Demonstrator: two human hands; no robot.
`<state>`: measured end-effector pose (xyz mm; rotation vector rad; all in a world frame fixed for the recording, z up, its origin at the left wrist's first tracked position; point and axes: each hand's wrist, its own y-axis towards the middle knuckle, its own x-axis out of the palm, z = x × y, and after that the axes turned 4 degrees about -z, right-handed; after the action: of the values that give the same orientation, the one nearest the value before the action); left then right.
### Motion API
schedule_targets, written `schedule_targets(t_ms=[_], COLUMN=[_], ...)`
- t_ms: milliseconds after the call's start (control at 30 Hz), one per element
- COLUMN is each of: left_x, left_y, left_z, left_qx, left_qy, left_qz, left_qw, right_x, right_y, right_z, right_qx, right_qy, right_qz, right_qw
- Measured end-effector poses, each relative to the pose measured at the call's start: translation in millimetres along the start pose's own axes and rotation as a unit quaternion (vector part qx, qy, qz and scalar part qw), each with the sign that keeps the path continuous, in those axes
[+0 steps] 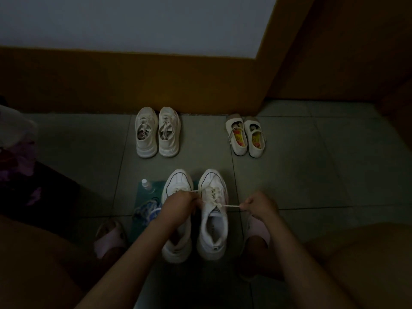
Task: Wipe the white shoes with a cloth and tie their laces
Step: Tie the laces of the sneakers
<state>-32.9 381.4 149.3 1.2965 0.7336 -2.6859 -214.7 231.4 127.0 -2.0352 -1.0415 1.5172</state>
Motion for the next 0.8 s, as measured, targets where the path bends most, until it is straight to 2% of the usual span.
schedule_targets(t_ms=[67, 167, 267, 333, 400, 467, 600, 733, 800], left_x=[-2.2, -3.1, -3.7, -1.3, 4.9, 10.6, 17.6, 26.7, 29.6], left_y=[1.3, 4.6, 9.5, 12.6, 16.5, 19.2, 18.2, 15.9, 17.4], left_z=[0.6, 3.7, 8.7, 13.3, 16.9, 17.2, 12.0, 5.7, 5.1], left_qx=[0.001, -0.002, -0.031, -0.055, -0.075, -0.076, -0.117, -0.147, -0.134], left_qy=[-0.031, -0.131, -0.278, -0.413, -0.561, -0.658, -0.728, -0.699, -0.666], left_qz=[0.003, 0.022, 0.014, -0.014, -0.033, -0.035, -0.019, 0.053, 0.07], left_qw=[1.0, 0.991, 0.96, 0.909, 0.824, 0.748, 0.675, 0.698, 0.731], right_x=[1.3, -1.2, -3.9, -2.1, 0.0, 1.5, 4.1, 7.0, 7.8], right_y=[0.5, -3.6, -10.0, -9.7, -8.7, -6.5, -0.3, -2.7, -3.6], right_z=[-0.8, -6.5, -16.2, -18.9, -18.6, -16.1, -11.7, -10.4, -10.8], right_qx=[-0.002, -0.08, -0.133, -0.151, -0.154, -0.138, -0.094, -0.072, -0.075], right_qy=[0.015, 0.101, 0.164, 0.154, 0.132, 0.107, 0.04, 0.009, 0.01], right_qz=[-0.008, -0.056, -0.112, -0.123, -0.12, -0.109, -0.08, -0.072, -0.069], right_qw=[1.0, 0.99, 0.971, 0.969, 0.972, 0.979, 0.992, 0.995, 0.995])
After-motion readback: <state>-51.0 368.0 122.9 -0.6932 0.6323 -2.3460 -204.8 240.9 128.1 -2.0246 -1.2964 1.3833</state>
